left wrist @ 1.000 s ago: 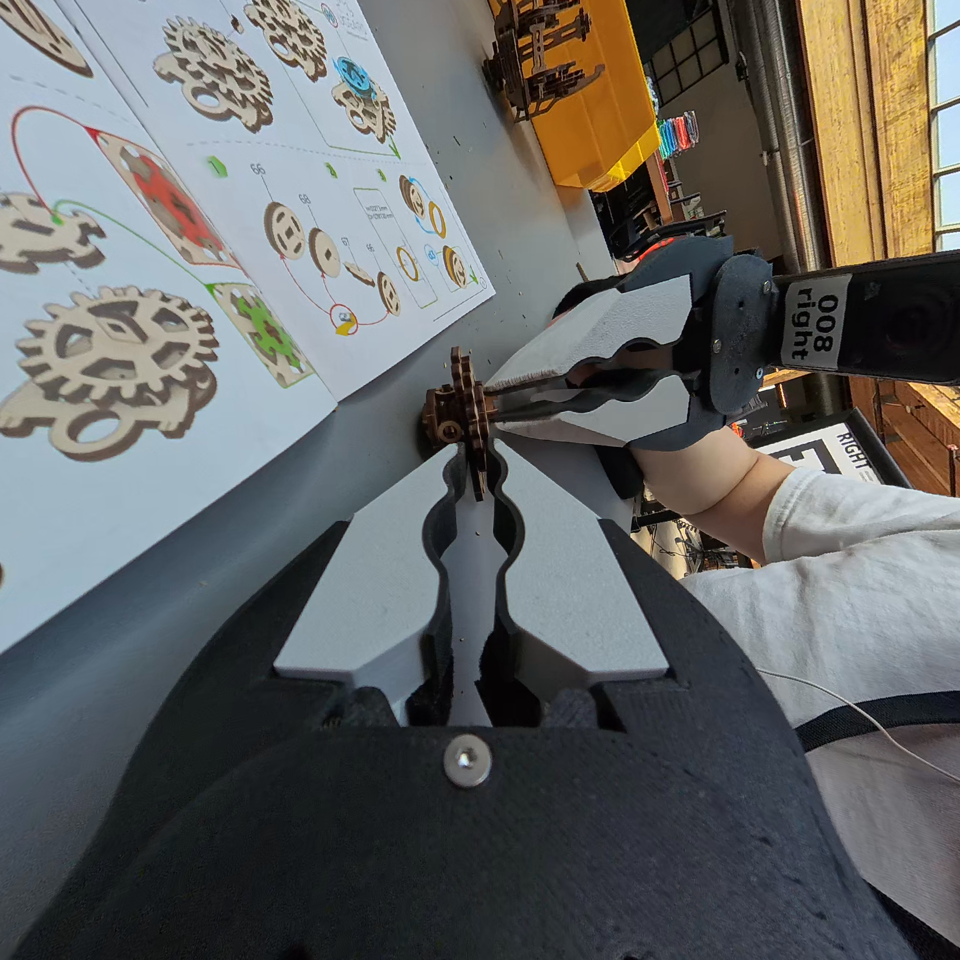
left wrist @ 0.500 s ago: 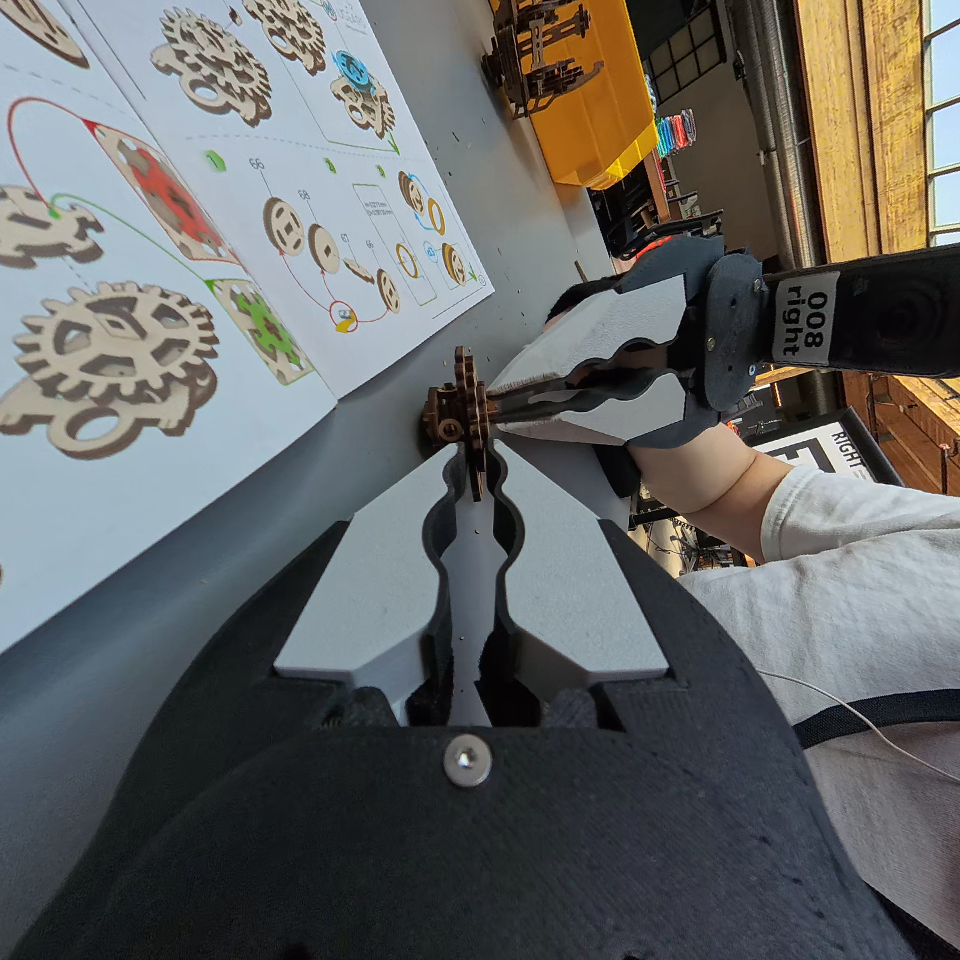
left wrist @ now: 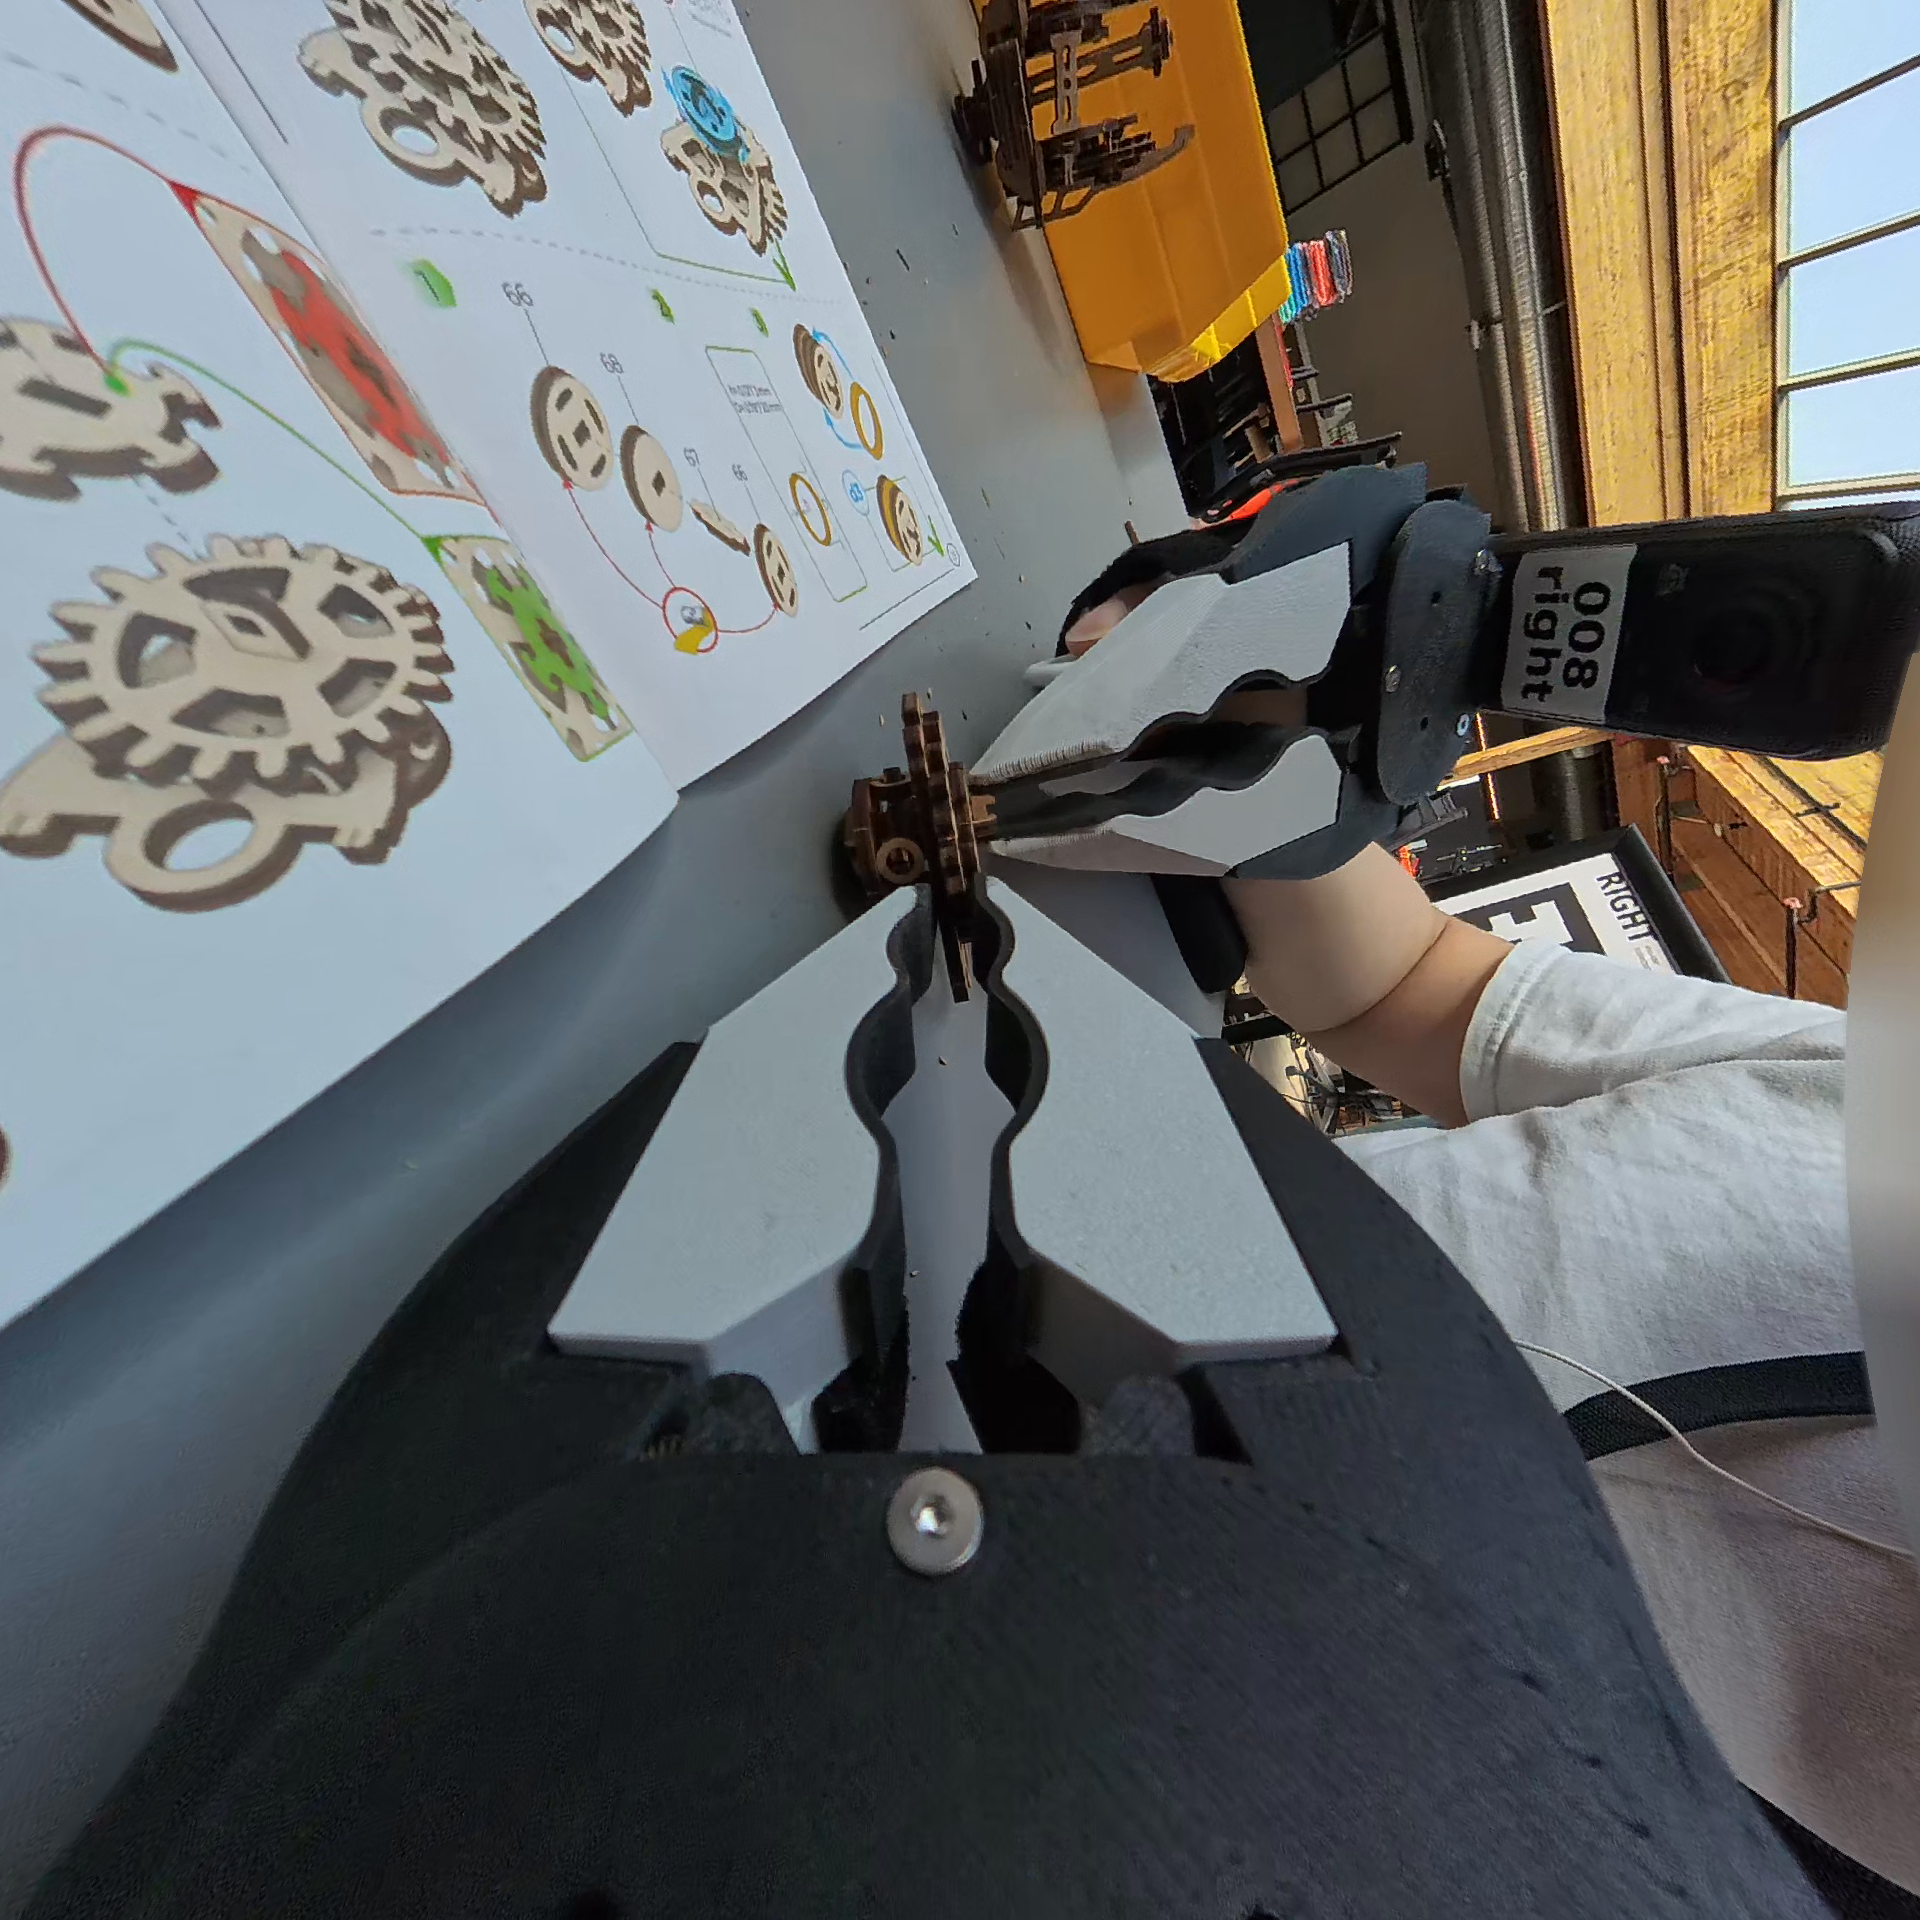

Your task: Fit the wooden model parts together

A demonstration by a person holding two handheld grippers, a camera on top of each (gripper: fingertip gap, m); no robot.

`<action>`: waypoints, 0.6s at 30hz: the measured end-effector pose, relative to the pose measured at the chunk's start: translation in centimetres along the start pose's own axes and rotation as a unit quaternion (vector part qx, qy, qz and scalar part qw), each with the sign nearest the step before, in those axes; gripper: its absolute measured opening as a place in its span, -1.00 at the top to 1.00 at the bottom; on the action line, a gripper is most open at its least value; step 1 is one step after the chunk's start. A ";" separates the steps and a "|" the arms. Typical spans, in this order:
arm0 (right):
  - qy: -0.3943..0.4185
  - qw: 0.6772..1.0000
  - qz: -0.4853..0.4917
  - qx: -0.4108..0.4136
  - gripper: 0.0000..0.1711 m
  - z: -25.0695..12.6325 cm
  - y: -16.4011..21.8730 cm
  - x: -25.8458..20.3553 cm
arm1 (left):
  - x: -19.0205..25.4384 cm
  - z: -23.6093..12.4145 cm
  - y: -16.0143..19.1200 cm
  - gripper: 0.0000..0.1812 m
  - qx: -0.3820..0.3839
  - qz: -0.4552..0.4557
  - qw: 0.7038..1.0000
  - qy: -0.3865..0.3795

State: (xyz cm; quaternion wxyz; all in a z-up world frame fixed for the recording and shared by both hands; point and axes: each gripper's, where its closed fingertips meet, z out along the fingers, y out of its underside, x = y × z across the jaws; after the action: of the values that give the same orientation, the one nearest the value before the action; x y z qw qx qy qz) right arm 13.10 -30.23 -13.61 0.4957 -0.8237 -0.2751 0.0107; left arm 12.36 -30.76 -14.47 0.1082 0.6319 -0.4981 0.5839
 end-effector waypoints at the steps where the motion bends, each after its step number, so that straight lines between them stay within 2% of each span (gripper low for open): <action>1: -0.001 1.000 -0.006 -0.004 0.93 0.0 0.0 0.0 | 0.0 0.0 0.0 0.95 -0.002 0.000 1.000 0.001; 15: 0.002 1.000 -0.014 -0.013 0.94 0.0 0.1 -0.1 | 0.0 0.0 0.2 0.95 -0.007 -0.001 1.000 0.002; 18: -0.027 1.000 -0.005 -0.005 0.93 -0.1 0.2 -0.4 | 0.1 0.0 0.2 0.96 -0.009 0.000 1.000 0.003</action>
State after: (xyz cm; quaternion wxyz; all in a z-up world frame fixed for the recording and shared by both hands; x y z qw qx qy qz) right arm 12.90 -30.58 -13.77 0.4841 -0.8241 -0.2927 0.0294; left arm 12.19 -30.92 -14.53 0.1154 0.6287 -0.5032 0.5815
